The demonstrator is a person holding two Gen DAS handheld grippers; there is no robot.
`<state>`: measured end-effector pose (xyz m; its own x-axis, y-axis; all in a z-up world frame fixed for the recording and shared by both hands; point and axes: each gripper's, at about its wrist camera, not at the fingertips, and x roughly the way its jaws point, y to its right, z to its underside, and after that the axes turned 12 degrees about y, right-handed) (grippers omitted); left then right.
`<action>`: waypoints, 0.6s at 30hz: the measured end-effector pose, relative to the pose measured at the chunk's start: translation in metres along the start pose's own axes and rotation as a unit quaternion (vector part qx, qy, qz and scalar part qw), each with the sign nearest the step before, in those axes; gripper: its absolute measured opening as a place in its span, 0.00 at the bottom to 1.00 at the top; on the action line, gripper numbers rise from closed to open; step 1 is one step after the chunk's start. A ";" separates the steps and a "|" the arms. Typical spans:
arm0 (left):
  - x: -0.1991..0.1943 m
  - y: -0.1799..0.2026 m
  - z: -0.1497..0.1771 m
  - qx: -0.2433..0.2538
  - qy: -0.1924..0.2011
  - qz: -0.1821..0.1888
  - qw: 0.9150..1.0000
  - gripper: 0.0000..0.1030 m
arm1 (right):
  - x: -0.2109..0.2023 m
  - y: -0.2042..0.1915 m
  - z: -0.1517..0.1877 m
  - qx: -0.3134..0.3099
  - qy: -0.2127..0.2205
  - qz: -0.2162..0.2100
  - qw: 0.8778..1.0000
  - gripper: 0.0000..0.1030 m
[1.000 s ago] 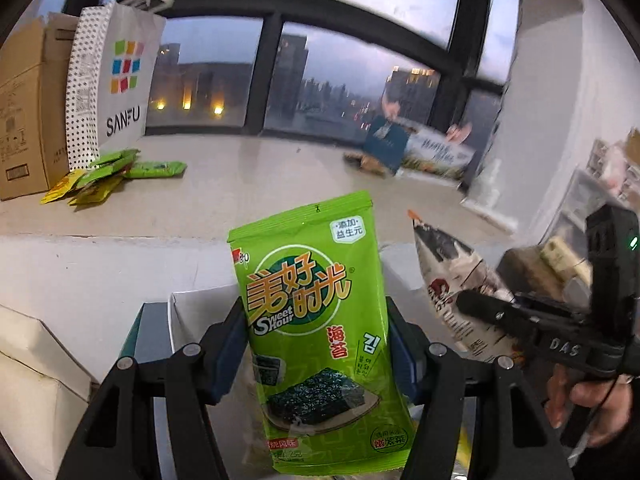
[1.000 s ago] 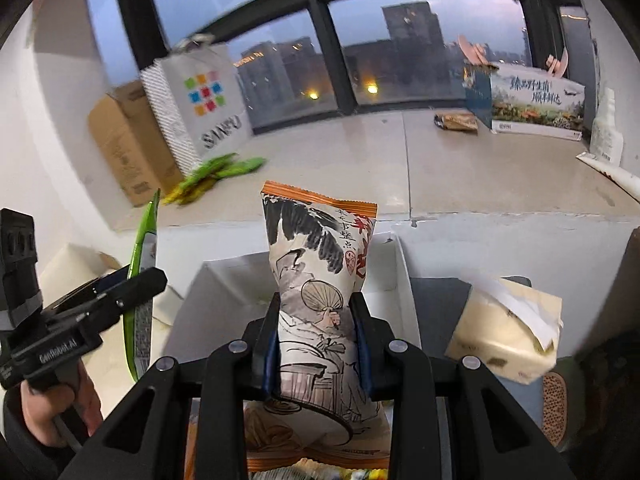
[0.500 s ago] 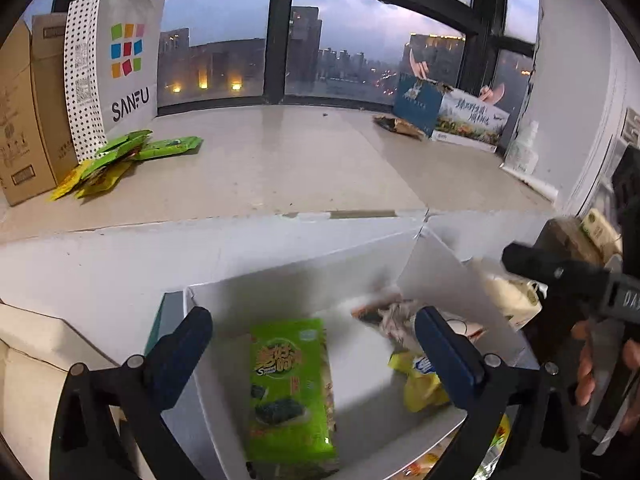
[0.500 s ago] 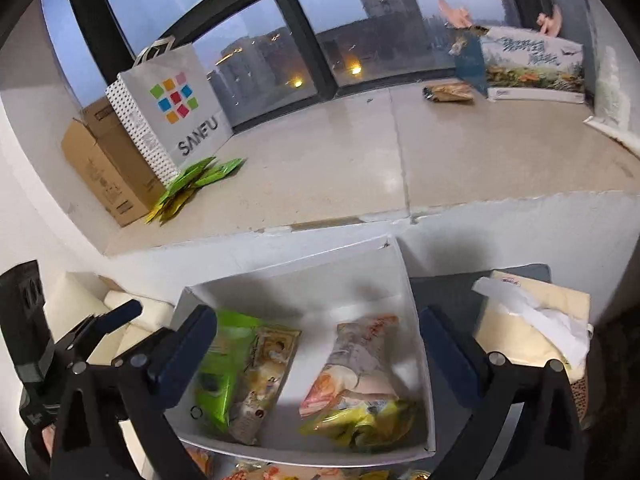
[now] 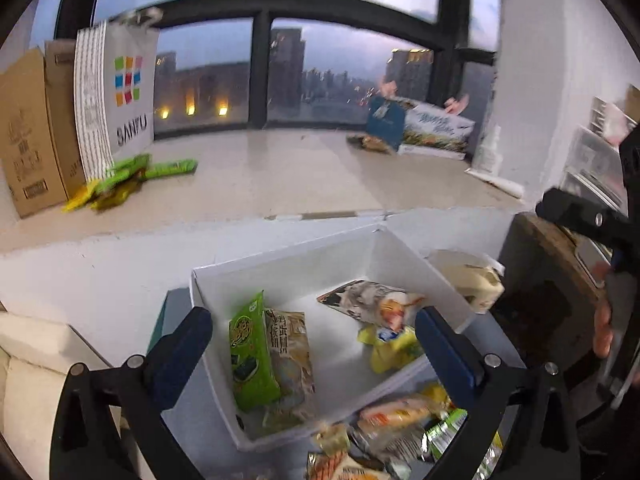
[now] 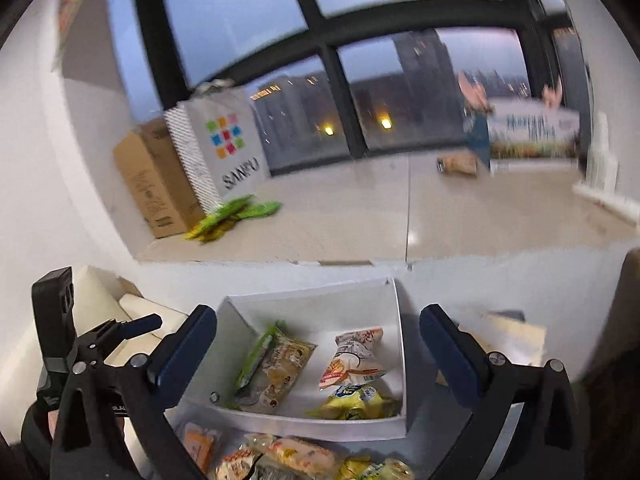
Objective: Organize snacks
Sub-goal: 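Move both tools back over the remaining snacks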
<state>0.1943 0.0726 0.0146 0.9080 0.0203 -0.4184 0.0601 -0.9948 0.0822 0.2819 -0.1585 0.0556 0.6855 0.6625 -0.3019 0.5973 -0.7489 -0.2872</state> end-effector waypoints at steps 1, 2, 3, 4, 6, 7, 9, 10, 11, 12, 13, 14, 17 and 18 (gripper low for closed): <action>-0.011 0.003 0.000 0.005 0.007 0.004 1.000 1.00 | -0.011 -0.003 -0.001 -0.004 0.010 -0.006 1.000 1.00; -0.025 0.007 0.002 0.010 0.016 0.011 1.000 1.00 | -0.026 -0.008 0.000 -0.012 0.025 -0.015 0.999 1.00; -0.034 0.010 0.003 0.012 0.020 0.018 1.000 1.00 | -0.039 -0.012 0.001 -0.020 0.031 -0.019 0.999 1.00; -0.044 0.013 0.006 0.014 0.024 0.025 0.999 1.00 | -0.050 -0.018 0.004 -0.029 0.032 -0.022 0.999 1.00; -0.064 0.019 0.015 0.021 0.029 0.032 0.999 1.00 | -0.073 -0.028 0.013 -0.046 0.038 -0.036 0.998 1.00; -0.072 0.022 0.019 0.026 0.031 0.029 0.999 1.00 | -0.083 -0.032 0.018 -0.050 0.041 -0.037 0.997 1.00; -0.090 0.026 0.028 0.031 0.034 0.027 0.999 1.00 | -0.102 -0.039 0.031 -0.057 0.038 -0.037 0.997 1.00; -0.095 0.026 0.032 0.029 0.036 0.029 0.999 1.00 | -0.114 -0.042 0.041 -0.058 0.036 -0.032 0.997 1.00; -0.104 0.028 0.037 0.026 0.037 0.031 0.998 1.00 | -0.123 -0.045 0.049 -0.060 0.036 -0.030 0.997 1.00; -0.109 0.029 0.041 0.024 0.039 0.031 0.998 1.00 | -0.131 -0.046 0.057 -0.062 0.034 -0.024 0.997 1.00; -0.118 0.030 0.048 0.021 0.041 0.025 0.999 1.00 | -0.141 -0.049 0.065 -0.066 0.039 -0.005 0.997 1.00; -0.122 0.030 0.052 0.020 0.042 0.022 0.999 1.00 | -0.147 -0.050 0.070 -0.069 0.044 0.008 0.997 1.00; -0.135 0.034 0.071 0.014 0.035 0.031 0.999 1.00 | -0.167 -0.051 0.090 -0.060 0.053 0.032 0.996 1.00; -0.139 0.036 0.078 0.012 0.032 0.033 0.999 1.00 | -0.174 -0.049 0.099 -0.048 0.048 0.033 0.997 1.00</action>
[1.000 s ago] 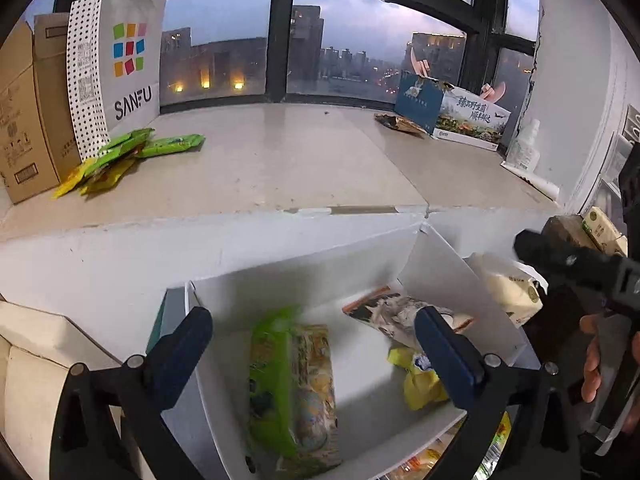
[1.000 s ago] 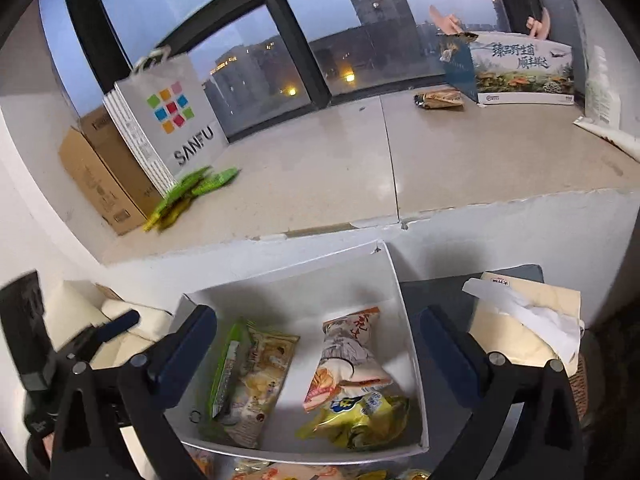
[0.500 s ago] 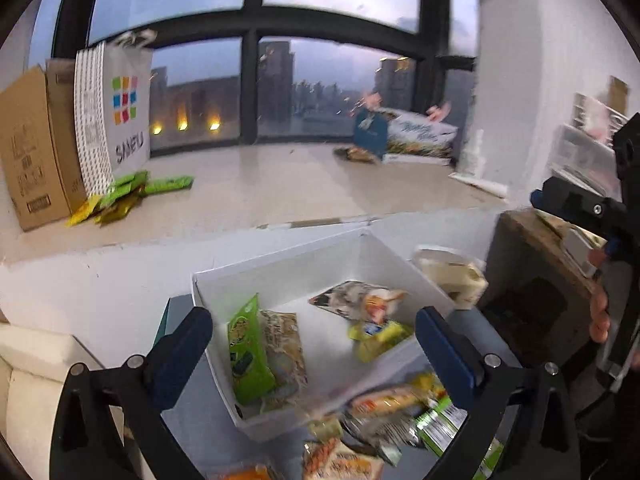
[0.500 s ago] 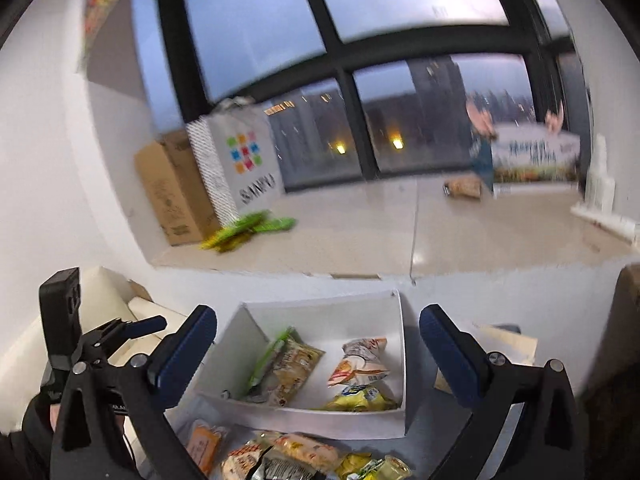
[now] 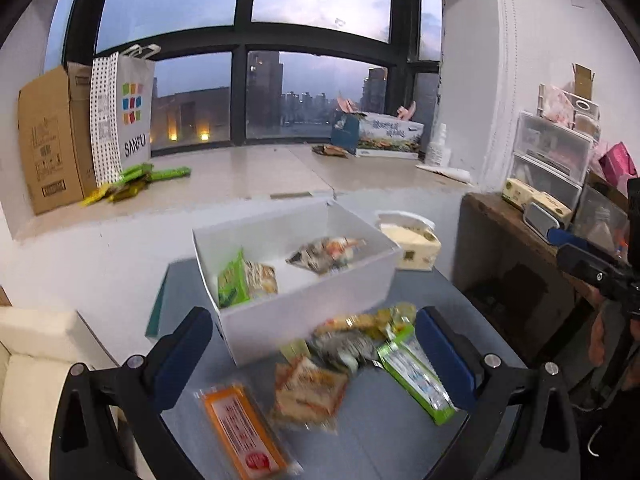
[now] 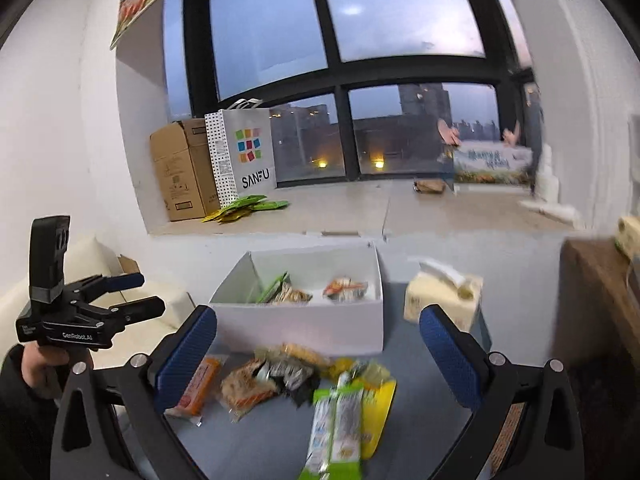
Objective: Organize snacks
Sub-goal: 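Move both tools back over the remaining snacks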
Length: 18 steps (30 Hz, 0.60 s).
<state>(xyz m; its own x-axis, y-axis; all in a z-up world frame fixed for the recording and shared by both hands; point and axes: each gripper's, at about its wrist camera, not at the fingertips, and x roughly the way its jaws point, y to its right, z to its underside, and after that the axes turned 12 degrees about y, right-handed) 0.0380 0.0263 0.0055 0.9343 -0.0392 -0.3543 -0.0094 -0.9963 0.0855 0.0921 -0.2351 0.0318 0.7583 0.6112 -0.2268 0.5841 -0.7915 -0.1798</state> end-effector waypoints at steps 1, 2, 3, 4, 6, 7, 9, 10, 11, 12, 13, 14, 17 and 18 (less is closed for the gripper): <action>-0.003 0.002 0.005 -0.001 -0.002 0.001 1.000 1.00 | -0.004 0.001 0.005 0.006 -0.004 0.001 1.000 1.00; -0.005 0.004 0.010 -0.002 -0.006 0.002 1.000 1.00 | -0.008 0.001 0.012 0.013 -0.011 0.005 1.000 1.00; -0.008 0.006 0.017 -0.003 -0.009 0.005 1.000 1.00 | -0.010 0.002 0.019 0.015 -0.019 0.009 1.000 1.00; -0.011 0.008 0.024 -0.004 -0.011 0.009 1.000 1.00 | -0.012 0.002 0.026 0.015 -0.028 0.012 0.999 1.00; -0.012 0.011 0.041 -0.007 -0.023 0.012 1.000 1.00 | -0.016 0.003 0.041 0.008 -0.044 0.024 0.999 1.00; -0.012 0.012 0.045 -0.009 -0.029 0.010 0.999 1.00 | -0.016 0.006 0.049 0.002 -0.055 0.031 0.998 1.00; -0.013 0.011 0.057 -0.019 -0.042 0.005 0.999 1.00 | -0.014 0.013 0.059 0.008 -0.071 0.035 0.997 1.00; -0.013 0.010 0.062 -0.022 -0.047 0.002 0.999 1.00 | -0.011 0.019 0.063 0.014 -0.081 0.033 0.996 1.00; -0.015 0.009 0.066 -0.022 -0.051 -0.003 0.998 1.00 | -0.007 0.024 0.067 0.018 -0.089 0.039 0.995 1.00; -0.016 0.008 0.070 -0.020 -0.055 -0.010 0.998 1.00 | -0.006 0.027 0.070 0.020 -0.093 0.047 0.994 1.00; -0.017 0.007 0.072 -0.020 -0.057 -0.012 0.998 1.00 | -0.003 0.031 0.072 0.021 -0.096 0.052 0.994 1.00; -0.018 0.005 0.075 -0.023 -0.061 -0.015 0.998 1.00 | -0.002 0.032 0.074 0.023 -0.098 0.053 0.994 1.00; -0.021 0.000 0.077 -0.029 -0.062 -0.021 0.997 1.00 | 0.006 0.034 0.082 0.016 -0.112 0.064 0.991 1.00; -0.022 -0.001 0.077 -0.029 -0.060 -0.023 0.997 1.00 | 0.007 0.033 0.086 0.009 -0.114 0.069 0.991 1.00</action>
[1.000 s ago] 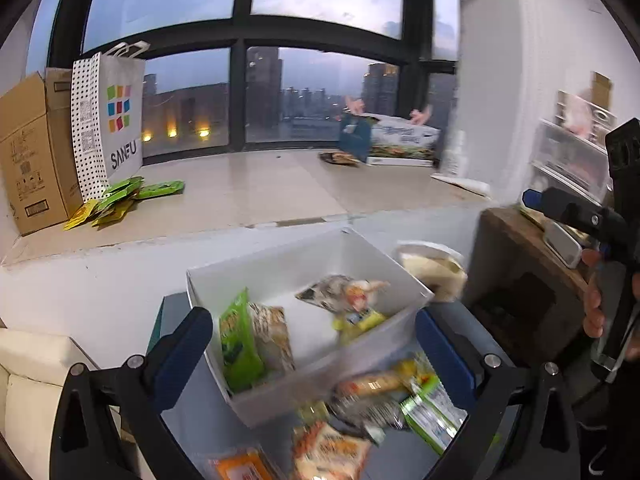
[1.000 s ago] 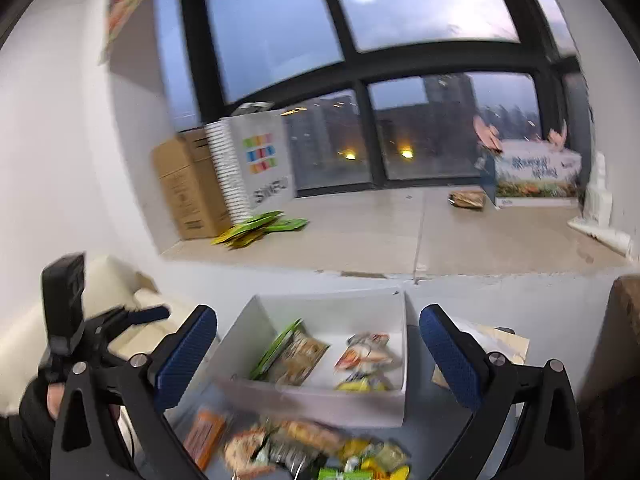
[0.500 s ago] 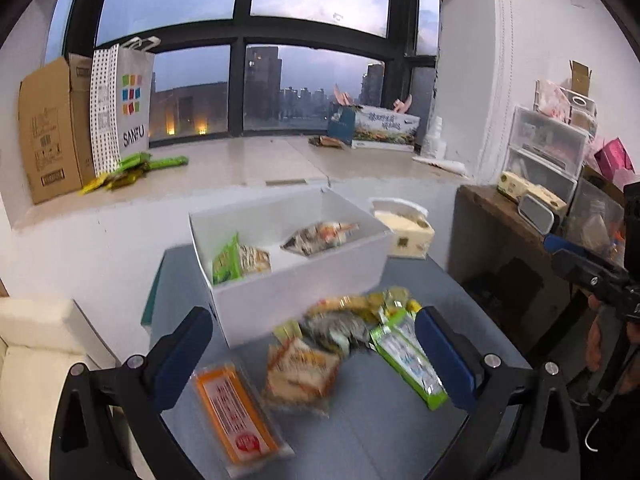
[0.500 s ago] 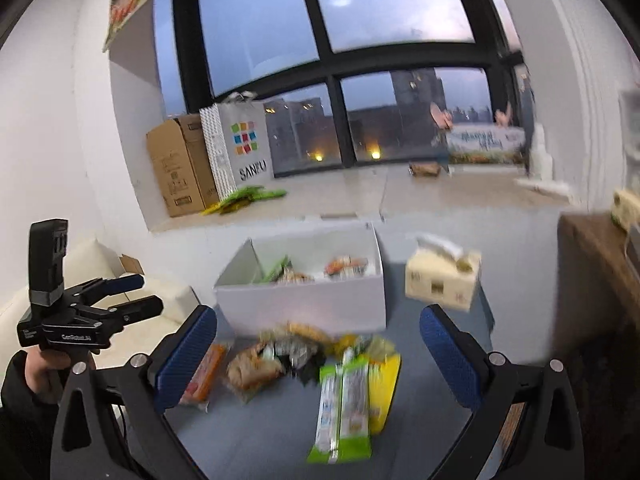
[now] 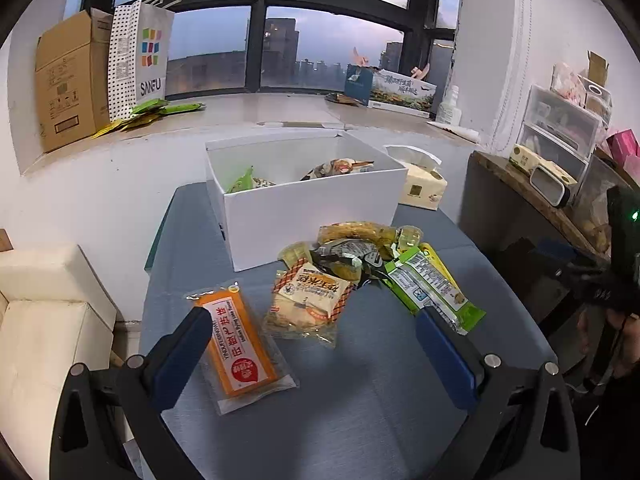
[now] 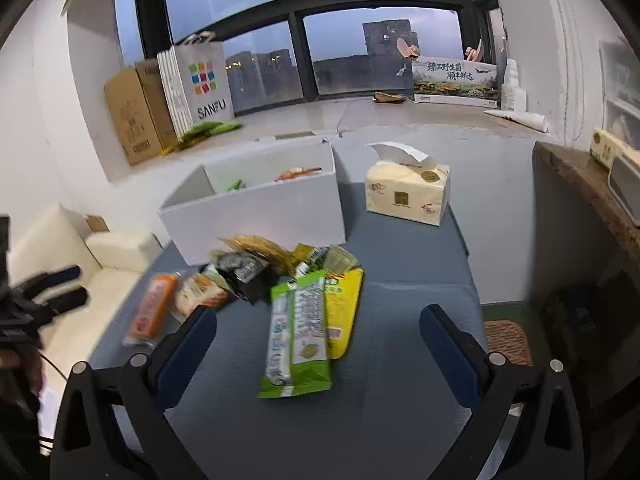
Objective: Organize snacks
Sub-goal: 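Move both tools back over the remaining snacks, then grasp the green-white bar pack with the right tool while the left grasps the orange cake pack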
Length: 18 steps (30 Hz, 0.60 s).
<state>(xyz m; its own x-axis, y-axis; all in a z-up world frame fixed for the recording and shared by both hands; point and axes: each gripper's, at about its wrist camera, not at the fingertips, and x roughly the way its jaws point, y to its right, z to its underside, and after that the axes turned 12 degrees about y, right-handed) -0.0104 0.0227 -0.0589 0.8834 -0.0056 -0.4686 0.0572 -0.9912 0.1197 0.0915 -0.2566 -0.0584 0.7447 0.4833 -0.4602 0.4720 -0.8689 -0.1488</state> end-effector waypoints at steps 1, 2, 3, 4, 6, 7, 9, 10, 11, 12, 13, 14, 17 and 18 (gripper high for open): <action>0.000 -0.001 0.000 -0.001 0.001 -0.003 1.000 1.00 | 0.004 -0.002 0.004 -0.005 -0.009 0.010 1.000 1.00; -0.001 -0.002 0.000 -0.001 0.001 -0.006 1.000 1.00 | 0.011 -0.004 0.007 -0.008 -0.023 0.017 1.000 1.00; -0.001 -0.002 0.001 -0.001 0.002 -0.006 1.000 1.00 | 0.017 -0.007 0.009 -0.011 -0.037 0.023 0.999 1.00; 0.000 -0.003 0.001 -0.002 0.000 -0.006 1.000 1.00 | 0.023 -0.009 0.012 -0.014 -0.046 0.026 0.998 1.00; 0.001 -0.005 0.003 -0.005 -0.001 -0.006 1.000 1.00 | 0.038 -0.017 0.019 -0.031 -0.066 0.035 0.997 1.00; 0.002 -0.006 0.003 -0.007 -0.004 -0.005 1.000 1.00 | 0.045 -0.022 0.022 -0.040 -0.074 0.038 0.996 1.00; 0.004 -0.007 0.005 -0.008 -0.007 -0.006 1.000 1.00 | 0.068 -0.034 0.031 -0.073 -0.106 0.045 0.991 1.00; 0.004 -0.007 0.006 -0.008 -0.009 -0.008 1.000 1.00 | 0.079 -0.039 0.036 -0.091 -0.117 0.054 0.987 1.00; 0.005 -0.007 0.007 -0.007 -0.010 -0.009 1.000 1.00 | 0.089 -0.044 0.041 -0.106 -0.125 0.062 0.984 1.00; 0.006 -0.008 0.009 -0.007 -0.011 -0.010 1.000 1.00 | 0.098 -0.048 0.045 -0.118 -0.132 0.064 0.982 1.00; 0.007 -0.010 0.010 -0.007 -0.013 -0.013 1.000 1.00 | 0.106 -0.051 0.049 -0.127 -0.140 0.062 0.980 1.00; 0.007 -0.012 0.012 -0.009 -0.015 -0.016 1.000 1.00 | 0.112 -0.053 0.052 -0.131 -0.145 0.063 0.979 1.00; 0.012 -0.023 0.020 -0.028 -0.026 -0.024 0.999 1.00 | 0.126 -0.057 0.060 -0.132 -0.159 0.045 0.977 0.99; 0.013 -0.026 0.022 -0.033 -0.030 -0.026 0.999 1.00 | 0.130 -0.056 0.064 -0.130 -0.171 0.047 0.975 0.88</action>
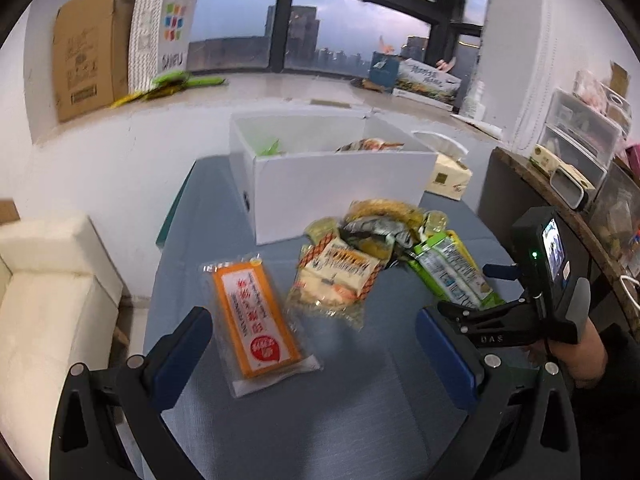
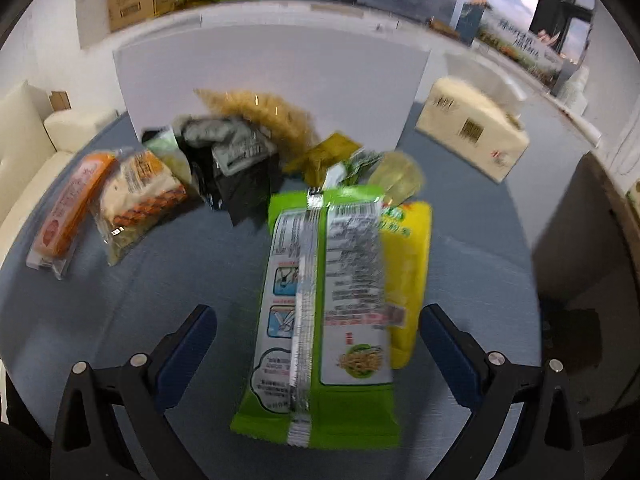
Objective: Organize snacks
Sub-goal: 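Grasp the green-white bar pack with the right tool while the left grasps the orange cake pack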
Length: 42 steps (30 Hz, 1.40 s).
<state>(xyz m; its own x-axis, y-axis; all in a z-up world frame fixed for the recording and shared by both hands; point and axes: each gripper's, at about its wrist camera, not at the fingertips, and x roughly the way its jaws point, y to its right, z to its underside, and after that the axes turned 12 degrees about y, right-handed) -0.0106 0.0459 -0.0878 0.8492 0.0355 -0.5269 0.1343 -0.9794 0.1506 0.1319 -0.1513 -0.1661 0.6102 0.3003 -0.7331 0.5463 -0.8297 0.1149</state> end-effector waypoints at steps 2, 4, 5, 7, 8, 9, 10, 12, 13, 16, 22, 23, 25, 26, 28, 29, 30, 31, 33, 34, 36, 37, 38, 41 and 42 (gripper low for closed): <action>0.003 -0.008 0.006 -0.012 -0.008 -0.007 1.000 1.00 | 0.005 -0.002 0.003 -0.008 -0.010 0.002 1.000 0.66; 0.006 -0.014 0.010 -0.021 -0.015 -0.013 1.000 1.00 | 0.001 0.002 0.006 0.005 0.006 -0.020 1.000 0.65; 0.007 -0.018 0.013 -0.027 -0.018 -0.015 0.999 1.00 | -0.001 0.006 0.009 0.017 0.006 -0.035 0.999 0.65; 0.010 -0.021 0.015 -0.031 -0.021 -0.017 0.999 1.00 | -0.004 0.012 0.012 0.031 0.004 -0.042 0.999 0.65; 0.010 -0.022 0.016 -0.030 -0.021 -0.020 0.999 1.00 | -0.008 0.015 0.013 0.037 0.008 -0.045 0.998 0.65; 0.010 -0.023 0.016 -0.029 -0.022 -0.022 0.999 1.00 | -0.015 0.020 0.014 0.043 0.014 -0.048 0.998 0.65; 0.012 -0.023 0.017 -0.028 -0.025 -0.024 0.999 1.00 | -0.022 0.024 0.016 0.049 0.018 -0.048 0.997 0.65; 0.016 -0.023 0.019 -0.026 -0.032 -0.023 0.999 1.00 | -0.033 0.032 0.017 0.057 0.027 -0.048 0.997 0.65; 0.019 -0.022 0.019 -0.025 -0.035 -0.023 0.999 1.00 | -0.043 0.038 0.019 0.065 0.036 -0.050 0.996 0.65; 0.032 -0.020 0.022 -0.020 -0.054 -0.029 0.998 1.00 | -0.061 0.052 0.019 0.090 0.050 -0.063 0.993 0.65; 0.077 -0.024 0.027 -0.018 -0.103 -0.076 0.992 1.00 | -0.086 0.063 0.006 0.102 0.081 -0.072 0.989 0.65; 0.089 -0.027 0.029 -0.021 -0.117 -0.088 0.989 1.00 | -0.088 0.063 0.004 0.104 0.086 -0.075 0.988 0.65; 0.105 -0.032 0.035 -0.029 -0.137 -0.106 0.984 1.00 | -0.090 0.059 0.002 0.102 0.090 -0.080 0.987 0.65; 0.111 -0.035 0.038 -0.036 -0.146 -0.111 0.982 1.00 | -0.090 0.057 0.001 0.102 0.091 -0.081 0.987 0.65; 0.121 -0.039 0.040 -0.043 -0.146 -0.115 0.982 1.00 | -0.090 0.053 0.001 0.099 0.093 -0.086 0.987 0.65; 0.123 -0.037 0.040 -0.031 -0.140 -0.128 0.981 1.00 | -0.090 0.052 0.001 0.098 0.093 -0.087 0.987 0.65; 0.126 -0.035 0.039 -0.021 -0.141 -0.137 0.980 1.00 | -0.089 0.051 0.001 0.097 0.092 -0.087 0.987 0.65; 0.127 -0.034 0.038 -0.022 -0.141 -0.137 0.980 1.00 | -0.089 0.050 0.001 0.097 0.091 -0.089 0.987 0.65; 0.125 -0.031 0.036 -0.023 -0.142 -0.138 0.980 1.00 | -0.088 0.047 0.003 0.098 0.089 -0.093 0.987 0.65; 0.124 -0.031 0.036 -0.021 -0.141 -0.137 0.980 0.99 | -0.088 0.046 0.003 0.096 0.089 -0.095 0.987 0.65; 0.115 -0.030 0.034 -0.016 -0.131 -0.131 0.983 0.76 | -0.088 0.043 0.003 0.091 0.089 -0.097 0.987 0.65; 0.109 -0.033 0.033 -0.018 -0.125 -0.130 0.984 0.68 | -0.087 0.042 0.003 0.090 0.089 -0.098 0.987 0.65; 0.104 -0.036 0.032 -0.028 -0.121 -0.117 0.985 0.63 | -0.087 0.041 0.002 0.090 0.089 -0.099 0.987 0.65; 0.088 -0.045 0.033 -0.051 -0.109 -0.086 0.989 0.58 | -0.087 0.037 0.002 0.087 0.091 -0.102 0.987 0.65; 0.081 -0.047 0.033 -0.062 -0.101 -0.070 0.990 0.58 | -0.087 0.036 0.001 0.086 0.091 -0.103 0.987 0.65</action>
<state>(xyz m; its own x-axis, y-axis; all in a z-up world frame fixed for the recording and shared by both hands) 0.0348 0.0883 -0.1652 0.6998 0.1171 -0.7047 0.3170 -0.9350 0.1594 0.0976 -0.2083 -0.0987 0.5987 0.5372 -0.5941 0.5735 -0.8053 -0.1502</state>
